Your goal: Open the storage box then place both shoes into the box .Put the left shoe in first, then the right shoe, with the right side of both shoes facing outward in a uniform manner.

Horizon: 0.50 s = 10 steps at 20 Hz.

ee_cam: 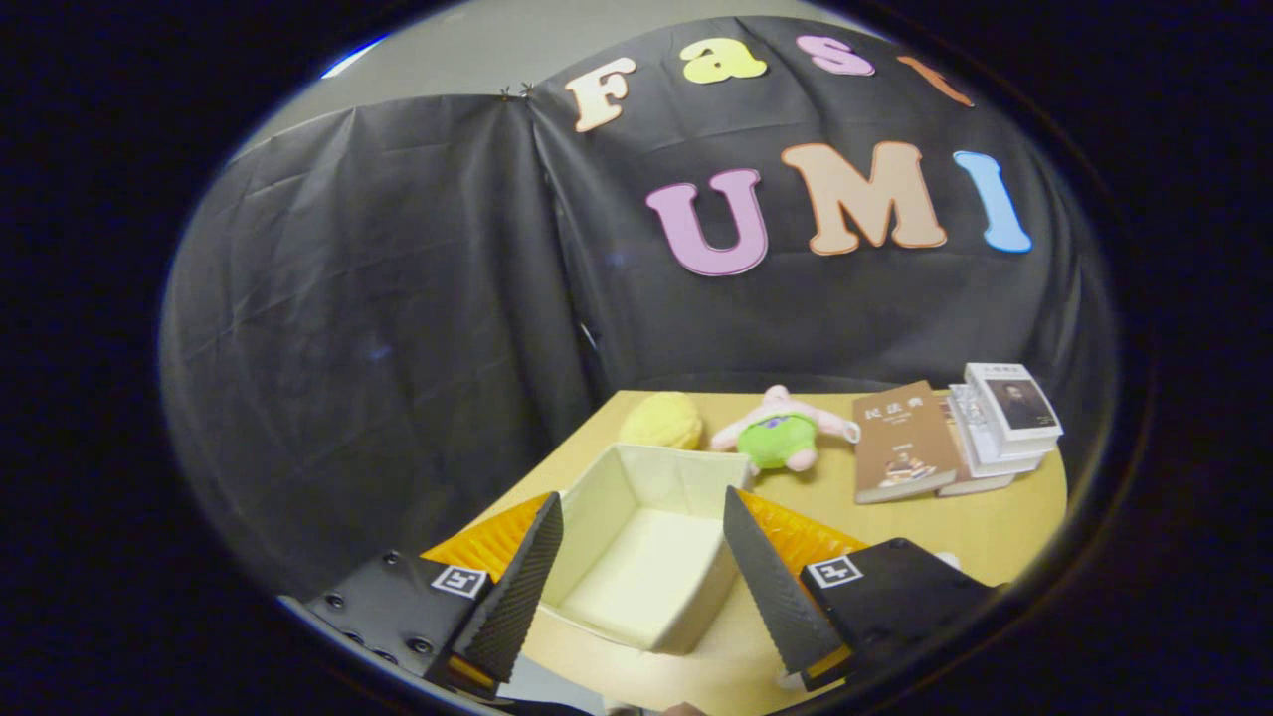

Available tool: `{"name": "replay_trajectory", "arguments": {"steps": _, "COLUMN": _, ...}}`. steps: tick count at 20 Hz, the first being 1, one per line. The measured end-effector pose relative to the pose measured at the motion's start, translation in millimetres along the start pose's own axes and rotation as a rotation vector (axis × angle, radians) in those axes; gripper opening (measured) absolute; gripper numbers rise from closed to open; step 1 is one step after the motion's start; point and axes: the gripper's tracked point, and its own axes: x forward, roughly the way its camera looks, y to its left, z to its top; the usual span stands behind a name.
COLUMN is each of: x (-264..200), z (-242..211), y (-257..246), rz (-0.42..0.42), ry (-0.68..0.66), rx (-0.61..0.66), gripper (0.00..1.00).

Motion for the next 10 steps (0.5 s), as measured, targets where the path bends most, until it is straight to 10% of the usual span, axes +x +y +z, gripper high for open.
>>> {"name": "replay_trajectory", "arguments": {"steps": 10, "x": -34.4, "z": -50.1, "y": -109.8, "rz": -0.167, "ry": 0.08, "rx": -0.037, "gripper": 1.0}}
